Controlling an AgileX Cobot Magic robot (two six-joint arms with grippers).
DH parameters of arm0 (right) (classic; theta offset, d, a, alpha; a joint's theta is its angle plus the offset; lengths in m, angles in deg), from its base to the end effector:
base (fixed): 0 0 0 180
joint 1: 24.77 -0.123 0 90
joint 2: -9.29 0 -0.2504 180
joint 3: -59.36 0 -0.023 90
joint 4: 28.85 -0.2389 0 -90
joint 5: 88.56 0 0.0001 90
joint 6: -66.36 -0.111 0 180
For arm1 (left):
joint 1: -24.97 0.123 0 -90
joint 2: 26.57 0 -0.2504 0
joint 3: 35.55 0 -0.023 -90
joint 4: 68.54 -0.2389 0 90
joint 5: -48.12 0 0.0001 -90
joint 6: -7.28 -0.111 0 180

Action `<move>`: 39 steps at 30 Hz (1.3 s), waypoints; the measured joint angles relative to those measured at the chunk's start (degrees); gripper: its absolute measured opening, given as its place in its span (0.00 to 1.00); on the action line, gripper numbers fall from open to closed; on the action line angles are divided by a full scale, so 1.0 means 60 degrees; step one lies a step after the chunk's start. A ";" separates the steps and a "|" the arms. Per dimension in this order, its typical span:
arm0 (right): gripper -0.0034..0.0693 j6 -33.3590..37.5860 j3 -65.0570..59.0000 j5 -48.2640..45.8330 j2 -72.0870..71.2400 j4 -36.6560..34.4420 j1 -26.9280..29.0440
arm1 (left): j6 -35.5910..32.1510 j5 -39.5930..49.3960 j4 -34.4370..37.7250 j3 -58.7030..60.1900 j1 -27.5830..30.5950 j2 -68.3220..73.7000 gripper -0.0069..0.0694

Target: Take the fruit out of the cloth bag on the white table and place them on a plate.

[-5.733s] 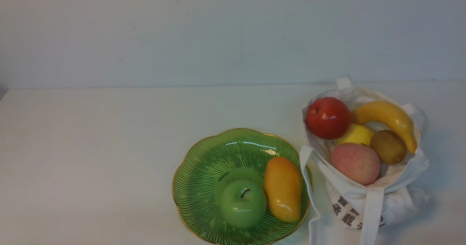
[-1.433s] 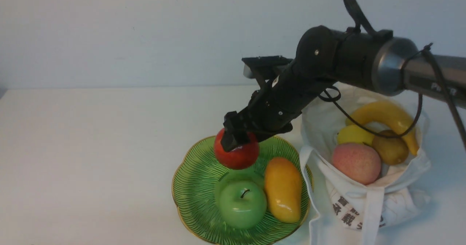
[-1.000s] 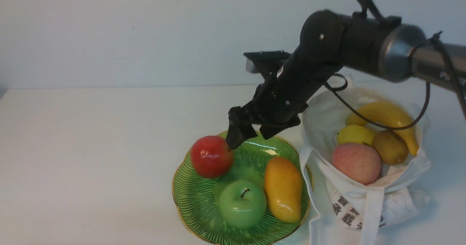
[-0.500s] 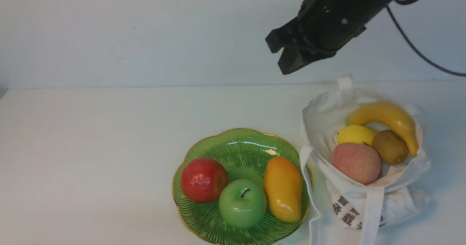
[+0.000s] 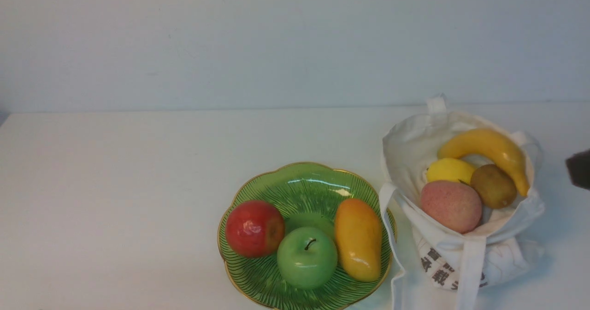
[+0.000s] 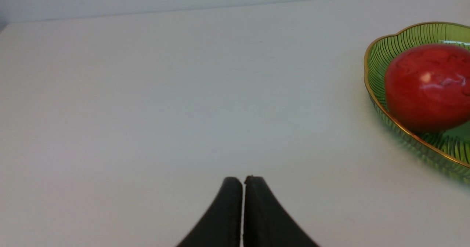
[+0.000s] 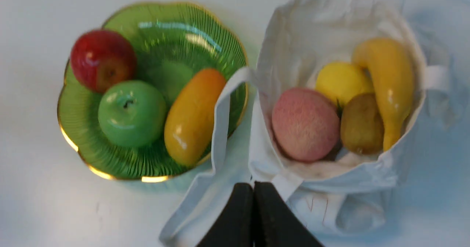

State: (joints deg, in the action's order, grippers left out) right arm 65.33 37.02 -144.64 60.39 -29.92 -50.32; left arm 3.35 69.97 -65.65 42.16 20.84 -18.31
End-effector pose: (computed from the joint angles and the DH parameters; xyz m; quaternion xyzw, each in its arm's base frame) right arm 0.1353 0.0666 0.3373 -0.1907 0.8842 0.1070 0.4129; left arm 0.0941 -0.0089 0.1647 0.0434 0.8068 -0.0224 0.5888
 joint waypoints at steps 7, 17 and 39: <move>0.03 -0.0118 -0.5046 0.5379 -0.5139 0.0072 0.0000 | 0.0000 0.0000 0.0000 0.0000 0.0000 0.0000 0.08; 0.03 -0.0260 -0.6297 0.6156 -0.6510 0.0072 0.0000 | 0.0000 0.0000 0.0000 0.0000 0.0000 0.0000 0.08; 0.03 -0.0260 -0.6297 0.6064 -0.6522 0.0072 0.0000 | 0.0000 0.0000 0.0000 0.0000 0.0000 0.0000 0.08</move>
State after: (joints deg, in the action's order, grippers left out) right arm 63.77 -0.76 -108.26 21.26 -29.48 -50.32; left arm 3.35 69.97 -65.65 42.16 20.84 -18.31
